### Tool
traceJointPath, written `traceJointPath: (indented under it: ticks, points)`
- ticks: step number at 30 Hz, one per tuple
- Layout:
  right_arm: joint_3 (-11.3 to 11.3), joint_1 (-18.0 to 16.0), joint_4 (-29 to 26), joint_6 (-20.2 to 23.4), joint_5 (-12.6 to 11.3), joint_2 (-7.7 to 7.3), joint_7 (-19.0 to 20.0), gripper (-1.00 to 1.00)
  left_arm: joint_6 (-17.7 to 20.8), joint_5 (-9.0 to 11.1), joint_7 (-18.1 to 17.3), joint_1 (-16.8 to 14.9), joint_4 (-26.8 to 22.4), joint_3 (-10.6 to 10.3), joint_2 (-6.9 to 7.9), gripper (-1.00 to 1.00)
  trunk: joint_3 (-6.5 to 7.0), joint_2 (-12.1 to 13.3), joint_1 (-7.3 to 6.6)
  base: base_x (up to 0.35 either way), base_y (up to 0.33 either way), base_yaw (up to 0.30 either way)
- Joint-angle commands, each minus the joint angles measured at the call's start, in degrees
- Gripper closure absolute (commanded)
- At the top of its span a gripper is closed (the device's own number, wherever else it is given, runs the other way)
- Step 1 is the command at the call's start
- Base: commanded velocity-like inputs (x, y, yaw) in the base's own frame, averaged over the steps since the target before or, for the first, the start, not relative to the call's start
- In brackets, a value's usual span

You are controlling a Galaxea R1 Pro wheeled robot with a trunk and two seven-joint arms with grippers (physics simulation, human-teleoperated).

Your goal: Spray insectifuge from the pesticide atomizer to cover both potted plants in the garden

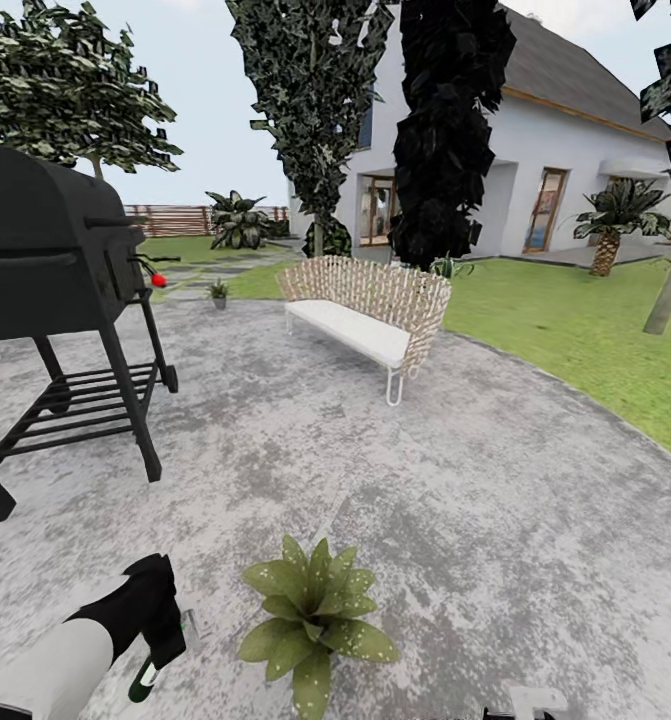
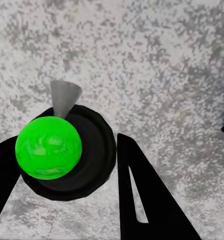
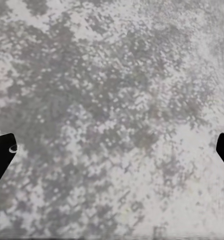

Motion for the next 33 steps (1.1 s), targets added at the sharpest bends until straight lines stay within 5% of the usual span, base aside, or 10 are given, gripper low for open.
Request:
traceJointPath:
  ticks: [1, 4, 10, 12, 17, 22, 28, 33]
  points:
    - [-0.4, -0.1, 0.1, -0.2, 0.6, 0.0, -0.2, -1.0, 0.4, 0.8, 1.3, 0.0, 0.5, -0.2, 0.08, 1.0, -0.04, 0.0, -0.01, 0.0, 0.0, -0.263]
    - [-0.4, -0.1, 0.2, -0.2, 0.7, 0.0, -0.2, -1.0, 0.4, 2.8, 3.0, 0.0, 3.5, -0.3, -0.28, 1.0, -0.03, 0.0, -0.01, 0.0, 0.0, -0.113]
    - [-0.3, -0.1, 0.2, -0.2, 0.8, -0.14, -0.1, -1.0, 0.4, 3.3, 4.9, 0.1, 5.1, -0.3, -1.03, 1.0, -0.02, 0.0, -0.01, 0.0, 0.0, -0.007]
    - [-0.3, -0.1, 0.3, -0.2, 0.8, -0.1, -0.1, -1.0, 0.4, 3.3, 9.0, 0.1, 9.2, -0.3, -1.39, 1.0, -0.02, 0.0, -0.01, 0.0, 0.0, 0.0]
    - [-0.3, -0.1, 0.3, -0.2, 0.7, -0.03, -0.2, -1.0, 0.4, 3.3, 10.7, 0.4, 9.9, -0.3, -3.78, 1.0, -0.02, 0.0, -0.01, 0.0, 0.0, 0.0]
    - [-0.3, -0.1, 0.2, -0.2, 0.7, 0.1, -0.2, -1.0, 0.4, 5.8, 14.6, 0.5, 10.0, -0.3, -4.28, 1.0, -0.14, 0.0, -0.01, 0.0, 0.0, 0.141]
    - [-0.3, -0.1, 0.1, -0.2, 0.7, -0.07, -0.2, -1.0, -0.2, 12.5, 15.9, 0.5, 7.0, -0.2, -4.23, 1.0, -0.26, 0.0, -0.01, -0.081, 0.0, 0.116]
    - [-0.3, -0.1, 0.1, -0.2, 0.7, -0.09, -0.2, -1.0, -0.2, 13.3, 15.9, 0.5, 5.8, -0.4, -4.37, 1.0, -0.27, 0.0, -0.01, -0.315, 0.0, 0.005]
